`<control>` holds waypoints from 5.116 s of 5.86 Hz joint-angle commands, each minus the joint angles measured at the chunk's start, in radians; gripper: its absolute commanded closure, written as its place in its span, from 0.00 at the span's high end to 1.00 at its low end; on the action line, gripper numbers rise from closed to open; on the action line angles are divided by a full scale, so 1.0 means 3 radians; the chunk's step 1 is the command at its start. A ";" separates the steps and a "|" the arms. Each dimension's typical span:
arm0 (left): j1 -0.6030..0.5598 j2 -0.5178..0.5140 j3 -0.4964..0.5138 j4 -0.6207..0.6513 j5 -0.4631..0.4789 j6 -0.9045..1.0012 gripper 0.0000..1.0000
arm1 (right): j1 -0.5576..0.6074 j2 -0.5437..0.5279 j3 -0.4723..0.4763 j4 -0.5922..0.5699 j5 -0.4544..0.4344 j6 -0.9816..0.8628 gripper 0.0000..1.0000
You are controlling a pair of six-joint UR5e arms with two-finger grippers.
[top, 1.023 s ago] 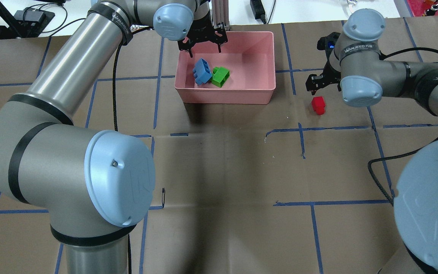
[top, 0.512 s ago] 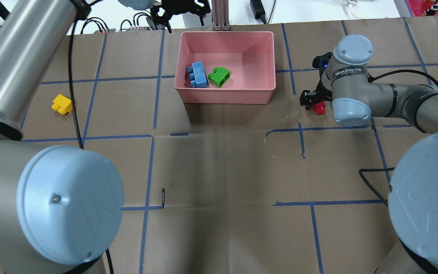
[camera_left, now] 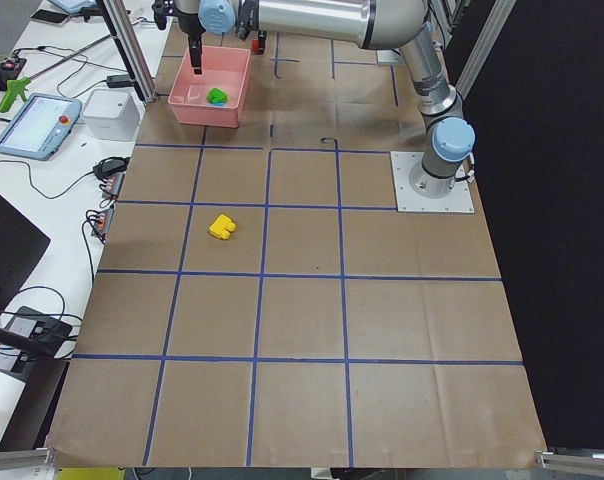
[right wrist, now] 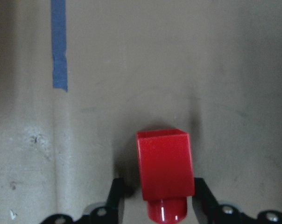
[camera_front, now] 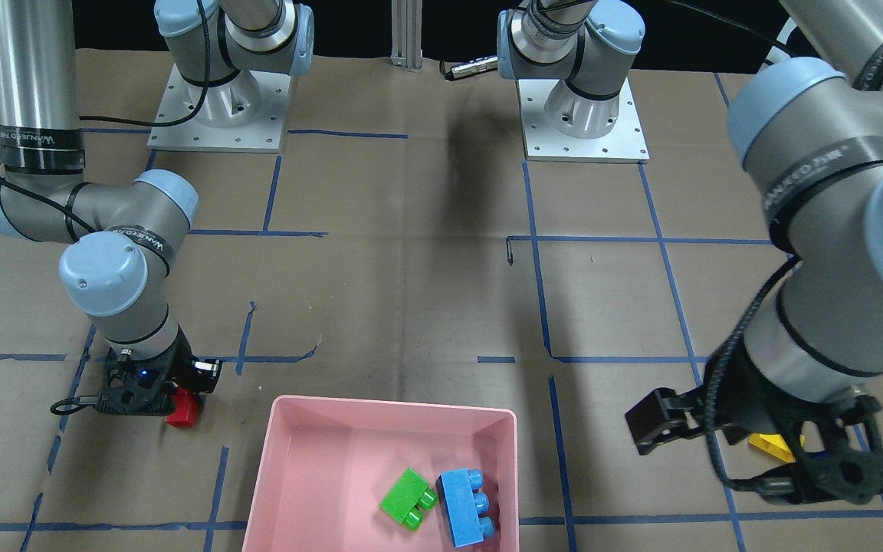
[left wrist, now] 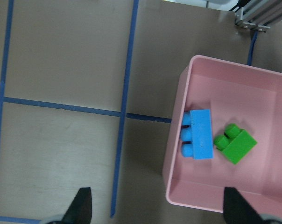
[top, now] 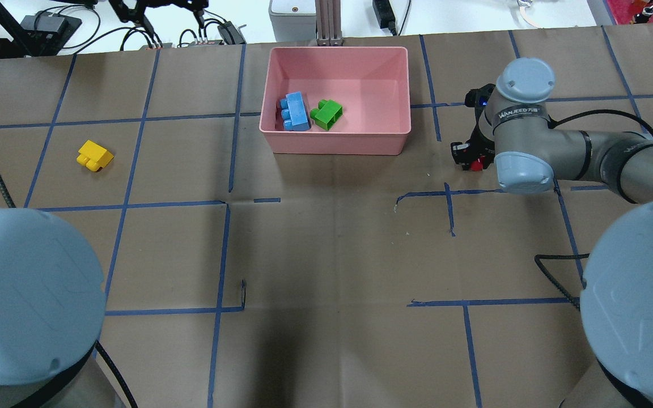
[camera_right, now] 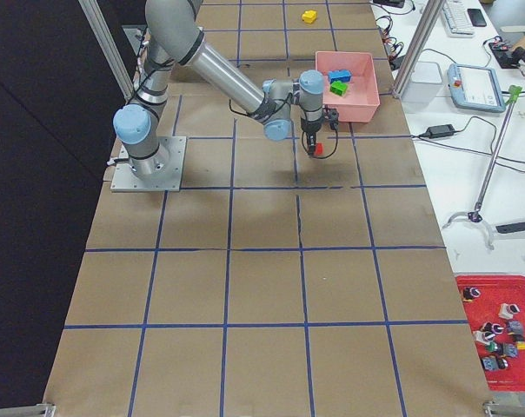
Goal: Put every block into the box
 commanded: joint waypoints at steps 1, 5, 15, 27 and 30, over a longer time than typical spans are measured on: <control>0.0559 0.0009 -0.0069 -0.0005 0.0023 0.0349 0.99 | -0.0009 -0.0026 -0.0043 -0.0015 0.0006 -0.0030 0.05; 0.1277 -0.0078 -0.0171 0.0015 0.0024 -0.0993 0.99 | 0.0452 -0.0528 -0.0980 0.0477 0.0143 -0.0285 0.03; 0.1324 -0.0329 -0.1803 0.1830 -0.0032 -0.2024 0.99 | 0.0994 0.0171 -0.1823 0.1162 0.0128 -0.0296 1.00; 0.1008 0.0069 -0.0069 -0.0455 -0.0155 -0.0636 0.00 | 0.0604 -0.1775 -0.0668 0.3130 0.0129 -0.0035 1.00; 0.0044 0.0044 0.0032 -0.0517 -0.0135 -0.0632 0.00 | 0.0604 -0.1765 -0.0637 0.3125 0.0149 -0.0010 1.00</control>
